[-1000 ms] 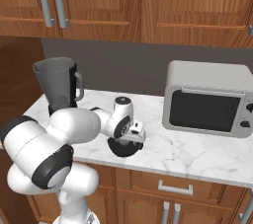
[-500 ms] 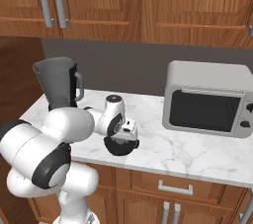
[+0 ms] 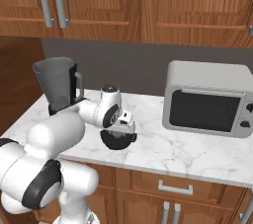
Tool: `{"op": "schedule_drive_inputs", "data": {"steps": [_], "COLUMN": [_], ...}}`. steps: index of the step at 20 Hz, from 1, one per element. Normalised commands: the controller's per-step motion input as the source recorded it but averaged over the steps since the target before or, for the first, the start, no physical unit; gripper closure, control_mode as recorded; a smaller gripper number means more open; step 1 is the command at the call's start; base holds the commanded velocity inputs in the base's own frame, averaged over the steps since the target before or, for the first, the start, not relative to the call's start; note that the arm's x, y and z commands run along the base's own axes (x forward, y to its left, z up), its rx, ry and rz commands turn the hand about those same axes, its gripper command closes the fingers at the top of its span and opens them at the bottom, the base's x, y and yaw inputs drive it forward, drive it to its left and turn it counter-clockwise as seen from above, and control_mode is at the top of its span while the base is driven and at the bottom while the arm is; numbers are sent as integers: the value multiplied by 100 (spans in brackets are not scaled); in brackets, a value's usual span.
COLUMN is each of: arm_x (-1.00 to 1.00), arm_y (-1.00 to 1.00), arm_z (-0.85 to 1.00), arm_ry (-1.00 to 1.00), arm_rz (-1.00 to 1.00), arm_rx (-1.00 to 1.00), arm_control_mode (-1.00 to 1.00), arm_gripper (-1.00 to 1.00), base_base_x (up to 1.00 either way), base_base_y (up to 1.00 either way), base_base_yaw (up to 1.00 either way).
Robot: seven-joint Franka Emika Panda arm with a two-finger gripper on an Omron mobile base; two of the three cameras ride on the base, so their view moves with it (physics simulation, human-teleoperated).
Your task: Open the blender lid, put the kiwi in the blender, close the lid, and start the blender.
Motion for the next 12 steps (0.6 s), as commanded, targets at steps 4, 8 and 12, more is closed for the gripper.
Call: {"op": "schedule_drive_inputs", "data": {"steps": [4, 8, 12], "arm_x": [-31, -40, -45], "arm_y": [0, 0, 1], "arm_z": [100, 100, 100], "arm_ry": [-6, -6, -6], "arm_rz": [0, 0, 0], "arm_rx": [0, 0, 0], "arm_control_mode": [-100, -100, -100], "arm_gripper": [100, 100, 100], "base_base_x": [0, 0, 0], "base_base_y": [0, 0, 0], "base_base_yaw": [0, 0, 0]}}
